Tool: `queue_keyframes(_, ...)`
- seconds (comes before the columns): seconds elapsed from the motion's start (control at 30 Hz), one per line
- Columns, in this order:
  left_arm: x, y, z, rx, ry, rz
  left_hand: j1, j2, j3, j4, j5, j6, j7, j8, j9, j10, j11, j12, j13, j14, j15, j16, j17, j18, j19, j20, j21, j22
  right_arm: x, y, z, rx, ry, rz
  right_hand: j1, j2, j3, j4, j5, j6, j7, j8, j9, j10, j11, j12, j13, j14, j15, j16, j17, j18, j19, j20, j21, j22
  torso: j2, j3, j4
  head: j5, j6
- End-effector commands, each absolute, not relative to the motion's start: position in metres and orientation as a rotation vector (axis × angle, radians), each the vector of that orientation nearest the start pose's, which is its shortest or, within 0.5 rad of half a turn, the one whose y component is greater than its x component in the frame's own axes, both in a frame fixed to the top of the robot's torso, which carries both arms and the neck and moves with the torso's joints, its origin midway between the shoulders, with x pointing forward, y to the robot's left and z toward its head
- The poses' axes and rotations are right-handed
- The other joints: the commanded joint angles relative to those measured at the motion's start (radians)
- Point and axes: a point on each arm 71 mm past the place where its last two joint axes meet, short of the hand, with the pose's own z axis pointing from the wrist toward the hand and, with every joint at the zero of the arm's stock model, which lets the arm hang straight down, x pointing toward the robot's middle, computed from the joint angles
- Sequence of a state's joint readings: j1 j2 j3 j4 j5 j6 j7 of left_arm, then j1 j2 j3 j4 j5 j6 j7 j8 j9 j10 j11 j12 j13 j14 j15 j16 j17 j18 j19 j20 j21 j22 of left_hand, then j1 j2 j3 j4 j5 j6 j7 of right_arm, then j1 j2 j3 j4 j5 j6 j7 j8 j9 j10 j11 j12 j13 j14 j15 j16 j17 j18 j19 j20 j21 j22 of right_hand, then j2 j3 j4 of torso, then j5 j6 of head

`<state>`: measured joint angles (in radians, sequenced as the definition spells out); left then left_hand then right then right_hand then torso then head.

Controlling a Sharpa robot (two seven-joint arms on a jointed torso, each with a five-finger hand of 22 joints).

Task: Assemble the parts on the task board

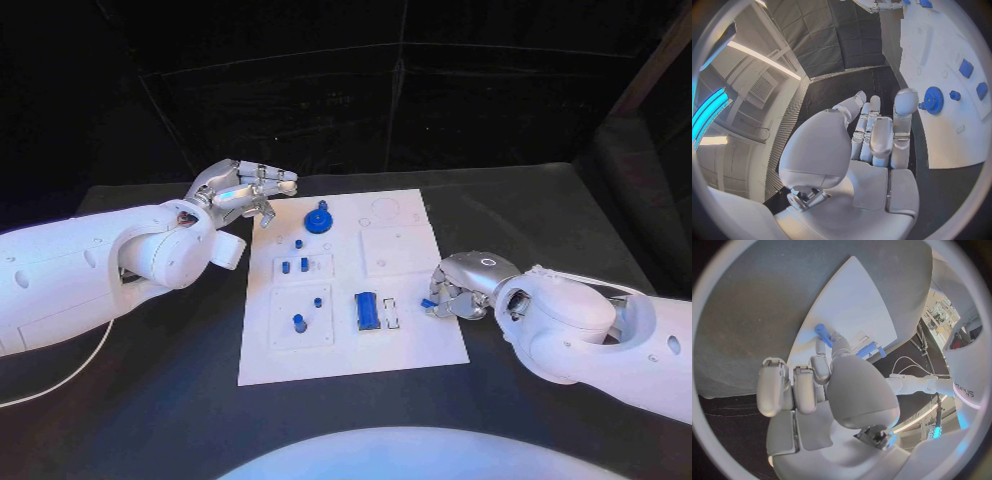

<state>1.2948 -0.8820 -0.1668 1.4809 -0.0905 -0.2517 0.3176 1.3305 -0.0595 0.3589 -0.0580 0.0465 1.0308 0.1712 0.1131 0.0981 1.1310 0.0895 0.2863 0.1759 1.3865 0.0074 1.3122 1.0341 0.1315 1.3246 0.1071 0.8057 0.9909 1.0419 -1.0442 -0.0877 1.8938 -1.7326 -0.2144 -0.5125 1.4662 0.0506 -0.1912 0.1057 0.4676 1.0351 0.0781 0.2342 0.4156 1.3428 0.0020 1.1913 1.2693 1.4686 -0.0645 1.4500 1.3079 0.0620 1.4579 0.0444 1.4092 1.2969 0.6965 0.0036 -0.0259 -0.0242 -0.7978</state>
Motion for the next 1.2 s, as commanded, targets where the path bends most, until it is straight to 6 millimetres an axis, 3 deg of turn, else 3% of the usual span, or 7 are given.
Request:
queue_keyframes(0.03,0.496,0.238,-0.183,-1.005,1.565,-1.428,-0.001,0.009,-0.004,-0.001,0.002,-0.006,-0.003,0.004,-0.001,-0.006,-0.001,0.001,0.001,-0.01,0.0,-0.004,-0.001,0.019,-0.006,-0.001,-0.006,-0.001,0.372,-0.205,-0.239,-0.161,1.884,0.388,0.018,0.015,0.014,0.003,0.039,0.004,-0.002,0.005,0.007,-0.002,-0.006,-0.006,-0.003,0.064,-0.007,-0.004,0.088,-0.003,0.0,-0.008,-0.005,-0.003,0.0,-0.0001,0.0006,-0.001,0.0)
queue_keyframes(0.1,0.496,0.238,-0.183,-1.005,1.566,-1.429,-0.001,0.009,-0.004,-0.001,0.002,-0.006,-0.003,0.004,-0.001,-0.006,-0.001,0.001,0.001,-0.01,0.0,-0.004,-0.001,0.019,-0.006,-0.001,-0.006,-0.001,0.37,-0.202,-0.236,-0.112,1.865,0.432,0.013,0.014,0.029,0.012,0.066,0.003,-0.002,0.002,0.007,-0.002,-0.006,-0.009,-0.005,0.065,-0.007,-0.004,0.088,-0.003,0.0,-0.009,-0.005,-0.004,0.0,-0.0002,0.001,0.0,0.001)
queue_keyframes(0.43,0.496,0.237,-0.183,-1.004,1.57,-1.432,-0.001,0.009,-0.004,-0.001,0.002,-0.006,-0.003,0.004,-0.001,-0.006,-0.001,0.001,0.001,-0.01,0.0,-0.004,-0.001,0.019,-0.006,-0.001,-0.006,-0.001,0.364,-0.195,-0.226,0.054,1.81,0.563,0.006,0.001,0.065,0.028,0.084,0.002,-0.002,-0.003,0.007,0.002,-0.006,-0.006,-0.002,0.066,-0.008,0.0,0.094,-0.003,0.002,-0.01,-0.004,-0.001,0.0,-0.001,0.0006,0.006,0.0)
queue_keyframes(0.73,0.496,0.236,-0.184,-1.007,1.587,-1.436,0.0,0.009,-0.004,-0.002,0.002,-0.006,-0.003,0.005,-0.001,-0.007,-0.001,0.002,0.001,-0.01,0.0,-0.004,-0.001,0.019,-0.006,-0.001,-0.007,-0.001,0.363,-0.184,-0.226,0.095,1.83,0.612,-0.017,-0.026,0.097,0.056,0.083,0.008,-0.004,-0.003,0.01,0.008,-0.007,-0.001,0.001,0.067,-0.009,0.0,0.096,-0.004,0.005,-0.01,-0.002,0.003,0.0,-0.0007,0.0004,0.008,0.001)
queue_keyframes(0.9,0.495,0.235,-0.184,-1.007,1.591,-1.439,0.0,0.009,-0.004,-0.002,0.002,-0.006,-0.003,0.005,-0.001,-0.007,-0.001,0.002,0.001,-0.01,0.0,-0.004,-0.001,0.019,-0.006,-0.001,-0.007,-0.001,0.366,-0.177,-0.233,0.098,1.886,0.6,-0.035,-0.042,0.109,0.075,0.076,0.011,-0.004,-0.003,0.011,0.01,-0.007,0.0,0.002,0.067,-0.008,0.0,0.096,-0.004,0.005,-0.01,-0.002,0.004,0.001,-0.0026,0.0018,0.007,0.0)
queue_keyframes(1.2,0.495,0.235,-0.184,-1.008,1.599,-1.442,0.0,0.009,-0.005,-0.002,0.002,-0.006,-0.003,0.006,-0.001,-0.008,-0.001,0.003,0.002,-0.011,0.0,-0.004,-0.002,0.019,-0.006,-0.001,-0.009,-0.003,0.369,-0.168,-0.24,0.083,1.945,0.579,-0.051,-0.05,0.125,0.094,0.063,0.02,-0.008,0.003,0.016,0.018,-0.01,0.009,0.008,0.07,-0.01,0.008,0.107,-0.006,0.01,-0.012,0.005,0.015,0.001,-0.0013,-0.0005,0.01,-0.002)
